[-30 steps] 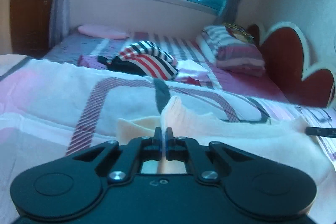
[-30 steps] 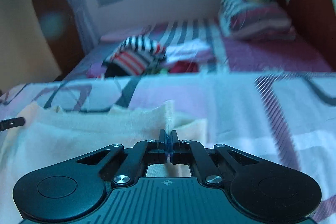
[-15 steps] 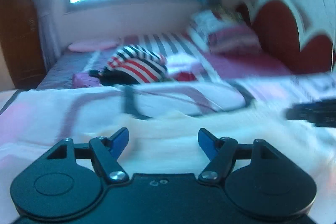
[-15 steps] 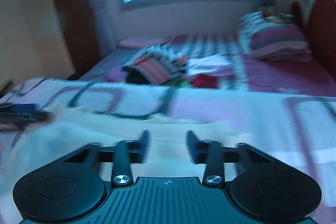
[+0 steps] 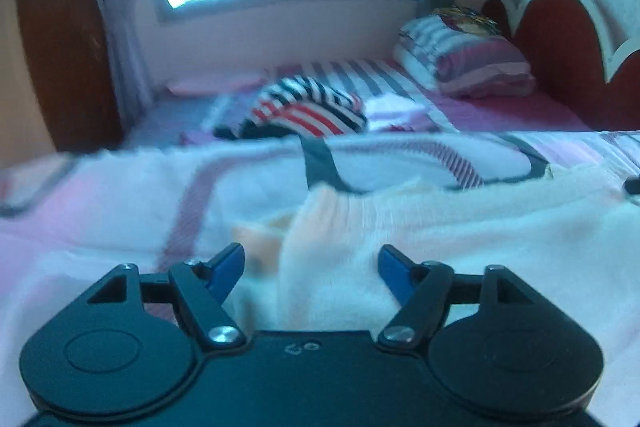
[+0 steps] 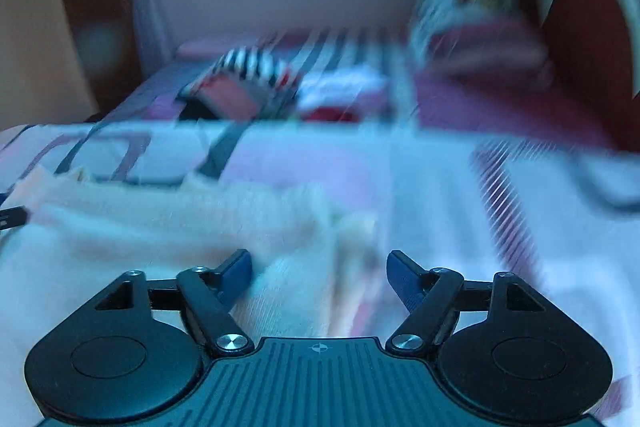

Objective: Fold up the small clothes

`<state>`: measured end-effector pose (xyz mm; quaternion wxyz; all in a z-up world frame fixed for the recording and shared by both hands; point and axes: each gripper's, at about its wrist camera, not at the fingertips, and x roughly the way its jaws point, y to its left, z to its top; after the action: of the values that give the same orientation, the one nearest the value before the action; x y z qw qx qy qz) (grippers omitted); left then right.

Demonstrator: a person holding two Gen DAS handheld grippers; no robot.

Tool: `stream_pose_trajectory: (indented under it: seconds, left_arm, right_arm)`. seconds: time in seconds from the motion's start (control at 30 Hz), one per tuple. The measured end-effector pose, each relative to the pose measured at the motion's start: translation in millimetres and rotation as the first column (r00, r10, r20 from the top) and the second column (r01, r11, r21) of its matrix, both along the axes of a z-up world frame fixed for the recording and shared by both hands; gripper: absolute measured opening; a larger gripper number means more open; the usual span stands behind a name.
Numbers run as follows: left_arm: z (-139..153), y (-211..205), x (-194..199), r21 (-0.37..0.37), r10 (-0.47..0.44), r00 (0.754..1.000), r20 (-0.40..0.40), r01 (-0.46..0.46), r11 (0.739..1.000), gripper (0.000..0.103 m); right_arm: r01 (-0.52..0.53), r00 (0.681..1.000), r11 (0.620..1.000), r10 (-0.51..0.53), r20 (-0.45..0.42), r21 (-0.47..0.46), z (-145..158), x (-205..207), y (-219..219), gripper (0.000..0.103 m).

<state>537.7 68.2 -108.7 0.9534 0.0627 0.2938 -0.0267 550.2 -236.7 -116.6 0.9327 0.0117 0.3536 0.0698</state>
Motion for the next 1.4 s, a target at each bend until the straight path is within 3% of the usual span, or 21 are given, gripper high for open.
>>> stream_pose_trajectory:
  seconds: [0.03, 0.1, 0.2, 0.3, 0.4, 0.5, 0.57, 0.63, 0.7, 0.8, 0.93, 1.0, 1.07, 1.17, 1.23, 1.33, 1.4]
  left_arm:
    - [7, -6, -7, -0.011, -0.024, 0.999, 0.035, 0.025, 1.000, 0.073]
    - [12, -23, -20, -0.050, -0.082, 0.995, 0.051, 0.084, 0.995, 0.073]
    - [1, -64, -29, -0.046, -0.195, 0.980, -0.028, 0.194, 0.980, 0.074]
    - [-17, -82, -28, -0.001, -0.201, 0.976, -0.086, 0.202, 0.979, 0.075]
    - [-14, -68, -24, -0.054, -0.180, 0.978, -0.102, 0.176, 0.983, 0.075]
    - [-11, -41, -36, -0.031, -0.135, 0.986, -0.096, 0.133, 0.991, 0.075]
    - [-14, -14, -46, -0.024, -0.111, 0.990, -0.086, 0.109, 0.994, 0.076]
    - [-11, -3, -51, -0.039, -0.094, 0.991, -0.092, 0.091, 0.995, 0.075]
    - [2, -8, -64, -0.026, -0.072, 0.994, -0.085, 0.070, 0.997, 0.071]
    - [13, -25, -90, -0.075, -0.121, 0.992, -0.043, 0.118, 0.990, 0.073]
    - [-14, -53, -103, -0.041, -0.136, 0.980, -0.143, 0.132, 0.990, 0.075]
    - [-14, -53, -109, -0.044, -0.116, 0.985, -0.125, 0.111, 0.993, 0.074]
    - [-2, -48, -124, -0.074, -0.109, 0.988, -0.107, 0.101, 0.992, 0.072]
    - [11, -47, -152, -0.101, -0.125, 0.990, -0.063, 0.118, 0.988, 0.073]
    - [8, -53, -162, -0.129, -0.133, 0.988, -0.073, 0.123, 0.984, 0.071]
    - [-10, -59, -161, -0.090, -0.095, 0.986, -0.137, 0.084, 0.992, 0.071]
    - [-17, -58, -166, -0.086, -0.090, 0.988, -0.126, 0.080, 0.993, 0.072]
  right_arm:
    - [-0.014, 0.999, 1.000, 0.013, 0.040, 0.024, 9, -9, 5, 0.059]
    - [-0.077, 0.993, 0.994, 0.070, 0.096, 0.072, 20, -32, 23, 0.050]
    - [-0.225, 0.974, 0.969, 0.220, 0.057, 0.104, 14, -52, 62, 0.032]
    - [-0.273, 0.961, 0.962, 0.274, -0.037, 0.018, -10, -55, 99, 0.032]
    - [-0.270, 0.963, 0.963, 0.270, -0.014, 0.000, -15, -57, 103, 0.032]
    - [-0.240, 0.971, 0.970, 0.240, -0.024, -0.029, -9, -63, 82, 0.032]
    - [-0.157, 0.988, 0.984, 0.156, -0.018, -0.078, -5, -71, 50, 0.032]
    - [-0.135, 0.990, 0.991, 0.134, -0.037, -0.024, -8, -71, 31, 0.032]
    - [-0.108, 0.993, 0.994, 0.107, -0.042, -0.035, 4, -74, 37, 0.032]
    - [-0.176, 0.984, 0.984, 0.175, 0.030, 0.029, 27, -103, 61, 0.032]
    - [-0.247, 0.966, 0.969, 0.245, -0.086, -0.015, -4, -124, 108, 0.032]
    - [-0.217, 0.975, 0.976, 0.215, -0.057, -0.025, -11, -129, 112, 0.033]
    - [-0.185, 0.982, 0.982, 0.184, -0.050, -0.019, 1, -137, 113, 0.033]
    - [-0.248, 0.968, 0.969, 0.248, -0.018, 0.021, 16, -163, 122, 0.033]
    - [-0.275, 0.961, 0.961, 0.276, -0.031, 0.040, 14, -180, 131, 0.033]
    - [-0.256, 0.964, 0.966, 0.258, -0.070, 0.034, 1, -193, 143, 0.032]
    - [-0.237, 0.969, 0.971, 0.239, -0.067, 0.038, -3, -195, 147, 0.032]
